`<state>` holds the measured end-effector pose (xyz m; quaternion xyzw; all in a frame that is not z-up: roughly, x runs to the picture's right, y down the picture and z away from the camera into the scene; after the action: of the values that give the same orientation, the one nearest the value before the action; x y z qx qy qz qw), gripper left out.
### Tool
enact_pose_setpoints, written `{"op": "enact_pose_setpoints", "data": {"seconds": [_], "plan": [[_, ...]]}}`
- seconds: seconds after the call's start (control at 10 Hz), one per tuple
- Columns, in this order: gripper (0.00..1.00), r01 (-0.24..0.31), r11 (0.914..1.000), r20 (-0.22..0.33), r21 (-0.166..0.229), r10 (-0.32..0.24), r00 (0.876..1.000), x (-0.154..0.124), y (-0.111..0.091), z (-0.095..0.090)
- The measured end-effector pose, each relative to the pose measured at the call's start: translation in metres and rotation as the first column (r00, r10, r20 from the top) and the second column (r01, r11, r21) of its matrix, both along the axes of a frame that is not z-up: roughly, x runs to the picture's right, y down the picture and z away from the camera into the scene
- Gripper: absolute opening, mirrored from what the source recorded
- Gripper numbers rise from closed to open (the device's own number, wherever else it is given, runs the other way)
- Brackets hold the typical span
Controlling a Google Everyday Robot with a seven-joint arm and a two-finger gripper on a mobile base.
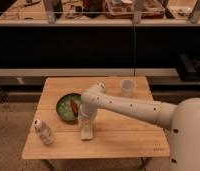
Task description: Wipe the white sponge on the table
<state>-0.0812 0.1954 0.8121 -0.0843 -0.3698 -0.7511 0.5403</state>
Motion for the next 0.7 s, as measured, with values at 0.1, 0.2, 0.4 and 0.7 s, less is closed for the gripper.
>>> {"op": "enact_pose_setpoints", "data": {"seconds": [0.1, 0.2, 0.4, 0.7], "plan": [[0.18, 0.01, 0.9999, 0.001, -0.001, -0.01, 1.0, 0.01, 0.012, -0.011], [0.18, 0.004, 0.9999, -0.017, -0.01, -0.004, 1.0, 0.028, 0.028, -0.022], [0.18, -0.027, 0.9994, -0.057, -0.023, 0.025, 0.998, 0.059, 0.046, -0.034], [0.18, -0.12, 0.9927, -0.153, -0.009, 0.117, 0.981, 0.118, 0.051, -0.036]]}}
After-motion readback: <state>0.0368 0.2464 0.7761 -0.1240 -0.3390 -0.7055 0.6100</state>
